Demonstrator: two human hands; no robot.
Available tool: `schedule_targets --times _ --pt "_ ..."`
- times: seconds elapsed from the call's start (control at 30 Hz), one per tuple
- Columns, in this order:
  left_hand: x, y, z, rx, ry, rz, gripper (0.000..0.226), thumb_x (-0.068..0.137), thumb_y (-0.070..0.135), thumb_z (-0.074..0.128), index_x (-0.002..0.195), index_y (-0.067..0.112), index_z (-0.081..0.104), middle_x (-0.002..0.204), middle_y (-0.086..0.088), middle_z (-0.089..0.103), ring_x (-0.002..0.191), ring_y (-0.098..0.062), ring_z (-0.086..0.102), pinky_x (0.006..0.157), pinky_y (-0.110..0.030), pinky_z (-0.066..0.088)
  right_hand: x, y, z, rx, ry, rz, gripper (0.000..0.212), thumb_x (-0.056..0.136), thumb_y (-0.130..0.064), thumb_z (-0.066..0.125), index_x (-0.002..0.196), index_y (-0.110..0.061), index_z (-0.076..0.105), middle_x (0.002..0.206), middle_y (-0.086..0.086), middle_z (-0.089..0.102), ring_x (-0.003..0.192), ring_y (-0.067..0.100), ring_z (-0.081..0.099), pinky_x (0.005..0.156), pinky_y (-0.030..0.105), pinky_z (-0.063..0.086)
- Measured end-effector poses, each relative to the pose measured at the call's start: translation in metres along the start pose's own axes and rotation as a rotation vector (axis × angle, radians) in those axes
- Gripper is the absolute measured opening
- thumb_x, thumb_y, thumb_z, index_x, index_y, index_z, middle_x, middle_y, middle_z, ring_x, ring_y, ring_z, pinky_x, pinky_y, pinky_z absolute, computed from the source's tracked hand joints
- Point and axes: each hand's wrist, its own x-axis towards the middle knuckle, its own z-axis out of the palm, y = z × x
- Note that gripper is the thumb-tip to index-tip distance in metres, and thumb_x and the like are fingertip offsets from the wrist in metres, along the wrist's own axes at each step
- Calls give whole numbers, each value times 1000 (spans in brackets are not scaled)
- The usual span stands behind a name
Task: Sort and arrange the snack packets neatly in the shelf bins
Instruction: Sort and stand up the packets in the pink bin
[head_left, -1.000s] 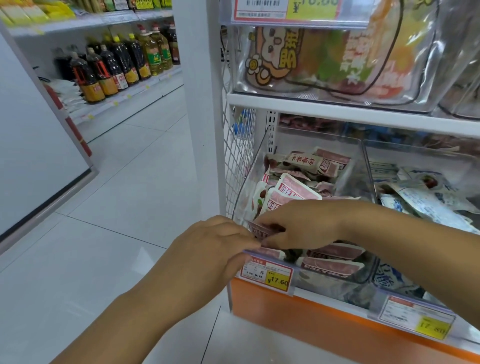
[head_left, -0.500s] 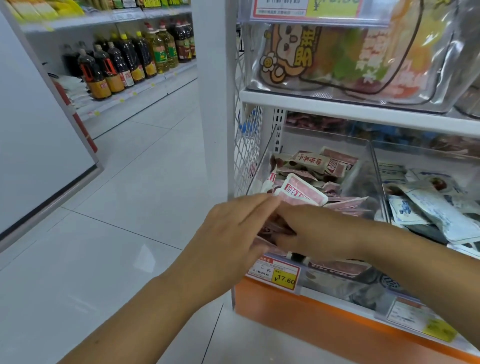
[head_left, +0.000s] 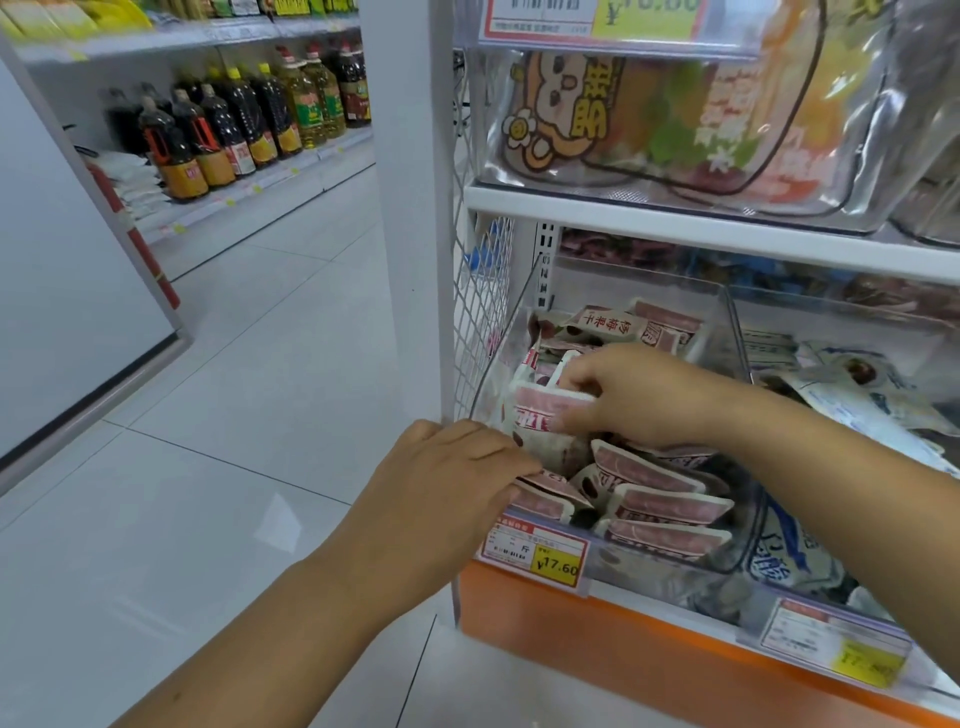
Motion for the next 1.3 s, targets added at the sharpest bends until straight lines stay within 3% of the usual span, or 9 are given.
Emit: schedule_targets --times 0.17,0.27,0.57,0.67,0.83,0.97,1.07,1.2,1.3 --pt "0 5 -1 -59 100 -80 57 81 24 69 133 24 48 134 5 48 119 -11 43 94 -28 38 -13 -9 18 113 11 -155 20 85 -37 66 78 -22 55 72 -5 55 71 13 52 66 37 43" --pt "0 3 -1 100 61 -37 54 89 33 52 140 20 41 150 1 35 131 -16 33 99 -32 37 -14 -2 16 210 52 -150 22 86 -31 69 74 -18 55 64 -6 50 60 4 44 57 23 36" --pt "-3 -3 -1 -3 67 -98 51 82 32 72 130 28 53 149 3 40 128 -15 41 97 -28 30 -25 15 -5 592 245 43 6 87 -29 67 90 -26 70 77 -5 73 70 9 68 70 28 53" --pt "1 3 -6 -14 66 -97 64 86 40 59 144 28 34 156 6 27 134 -11 33 101 -26 27 -29 6 5 354 157 -60 12 87 -39 63 92 -31 70 76 -9 69 61 0 58 57 18 47" --pt "2 7 0 148 2 -43 55 92 50 36 138 22 46 142 5 49 135 -16 33 102 -31 30 -32 -4 5 137 -194 -139 27 98 -41 45 117 -34 63 104 -18 67 91 -2 60 86 26 49" --pt "4 5 0 132 62 -17 44 89 42 38 122 24 59 117 9 63 119 -13 44 90 -29 28 -16 17 -26 108 119 52 25 93 -41 57 118 -38 61 112 -23 60 95 -2 57 81 19 45" --pt "5 4 1 131 71 -17 41 88 42 39 120 27 59 114 12 62 115 -11 46 86 -29 28 5 20 -17 -7 24 148 50 82 -51 67 124 -27 55 112 -15 56 96 9 55 83 28 45" --pt "5 2 0 121 58 -14 38 88 42 39 120 30 56 115 14 60 116 -10 44 86 -28 28 15 3 10 -146 -77 41 39 76 -52 72 90 -23 51 85 -7 54 74 12 50 60 29 38" --pt "6 1 -1 96 48 -6 36 88 43 40 119 33 54 113 16 59 115 -9 45 85 -27 28 13 1 11 -172 -34 18 31 80 -41 73 80 -27 46 78 -8 51 73 14 51 61 29 39"
